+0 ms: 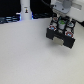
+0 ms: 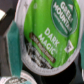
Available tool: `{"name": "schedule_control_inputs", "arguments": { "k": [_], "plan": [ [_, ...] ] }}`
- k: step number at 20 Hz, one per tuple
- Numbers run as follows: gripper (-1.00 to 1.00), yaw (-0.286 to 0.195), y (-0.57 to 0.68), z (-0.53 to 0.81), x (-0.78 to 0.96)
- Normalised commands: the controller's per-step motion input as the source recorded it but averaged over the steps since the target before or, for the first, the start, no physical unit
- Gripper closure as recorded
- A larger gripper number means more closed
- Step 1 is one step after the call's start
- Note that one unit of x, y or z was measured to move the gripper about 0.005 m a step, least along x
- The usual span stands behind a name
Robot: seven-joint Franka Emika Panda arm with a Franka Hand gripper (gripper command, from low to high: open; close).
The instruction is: Open the kcup holder, insert the kcup into the holder, and close the kcup holder
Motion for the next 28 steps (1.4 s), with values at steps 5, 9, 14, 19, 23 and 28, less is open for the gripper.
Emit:
{"name": "schedule_control_inputs", "arguments": {
  "k": [5, 9, 14, 19, 23, 28],
  "plan": [
    [-1.0, 0.085, 0.08, 0.14, 0.12],
    [-1.0, 0.102, 0.0, 0.26, 0.14],
    [-1.0, 0.084, -0.14, 0.36, 0.25],
    [-1.0, 0.04, -0.38, 0.47, 0.47],
    [-1.0, 0.037, -0.42, 0.41, 0.55],
    [-1.0, 0.022, -0.46, 0.27, 0.64]
  ]
}}
